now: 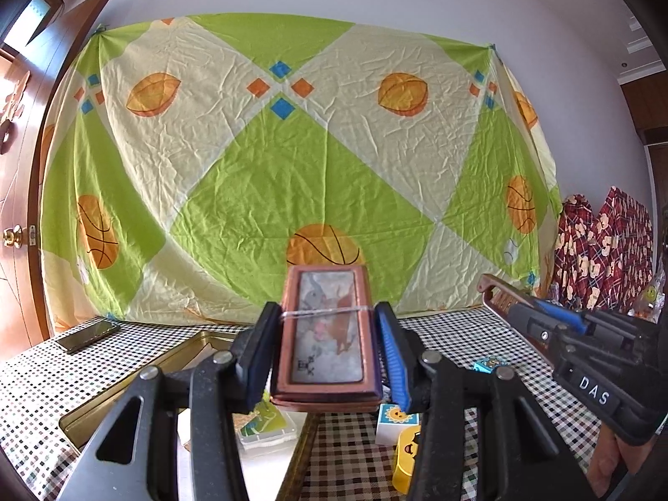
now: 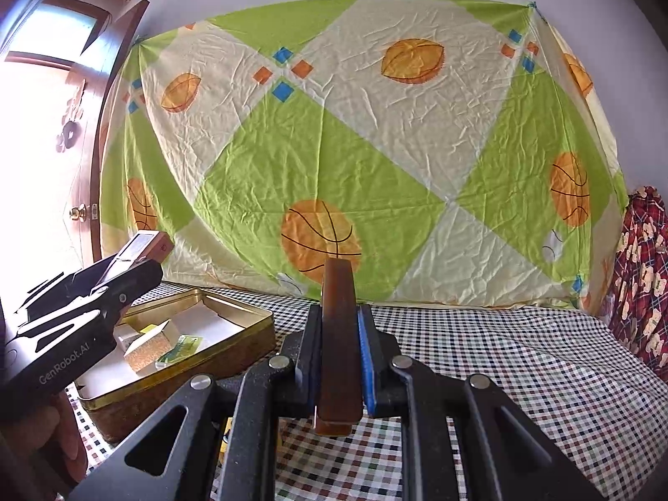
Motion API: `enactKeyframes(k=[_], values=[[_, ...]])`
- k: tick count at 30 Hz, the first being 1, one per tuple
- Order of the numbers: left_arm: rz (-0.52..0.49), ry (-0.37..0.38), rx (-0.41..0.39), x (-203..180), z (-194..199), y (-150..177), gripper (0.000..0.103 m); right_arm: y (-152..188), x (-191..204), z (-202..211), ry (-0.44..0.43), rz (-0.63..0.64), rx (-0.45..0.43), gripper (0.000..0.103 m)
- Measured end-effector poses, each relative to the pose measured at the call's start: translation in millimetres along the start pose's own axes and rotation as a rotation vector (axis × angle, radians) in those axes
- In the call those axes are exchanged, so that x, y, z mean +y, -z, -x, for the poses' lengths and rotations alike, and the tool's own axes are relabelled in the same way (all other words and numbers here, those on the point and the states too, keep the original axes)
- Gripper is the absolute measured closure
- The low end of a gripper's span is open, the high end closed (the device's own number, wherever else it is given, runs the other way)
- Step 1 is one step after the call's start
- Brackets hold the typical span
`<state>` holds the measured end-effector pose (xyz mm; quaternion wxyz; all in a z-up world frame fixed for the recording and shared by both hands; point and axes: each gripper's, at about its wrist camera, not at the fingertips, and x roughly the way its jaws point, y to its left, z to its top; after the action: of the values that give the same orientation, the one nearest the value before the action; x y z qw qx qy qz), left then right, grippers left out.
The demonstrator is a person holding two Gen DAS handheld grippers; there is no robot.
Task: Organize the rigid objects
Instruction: 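Lower the frame and stick into the tin and open both tools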
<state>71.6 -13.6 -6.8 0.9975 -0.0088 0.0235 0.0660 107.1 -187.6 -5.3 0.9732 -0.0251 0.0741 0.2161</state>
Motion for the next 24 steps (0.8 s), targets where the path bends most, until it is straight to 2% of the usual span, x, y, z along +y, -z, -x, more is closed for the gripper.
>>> enactKeyframes(k=[24], values=[[0.051, -0.052, 0.036, 39, -3, 2, 0.057, -1, 48, -13, -0.069, 0.041, 0.003, 0.086]])
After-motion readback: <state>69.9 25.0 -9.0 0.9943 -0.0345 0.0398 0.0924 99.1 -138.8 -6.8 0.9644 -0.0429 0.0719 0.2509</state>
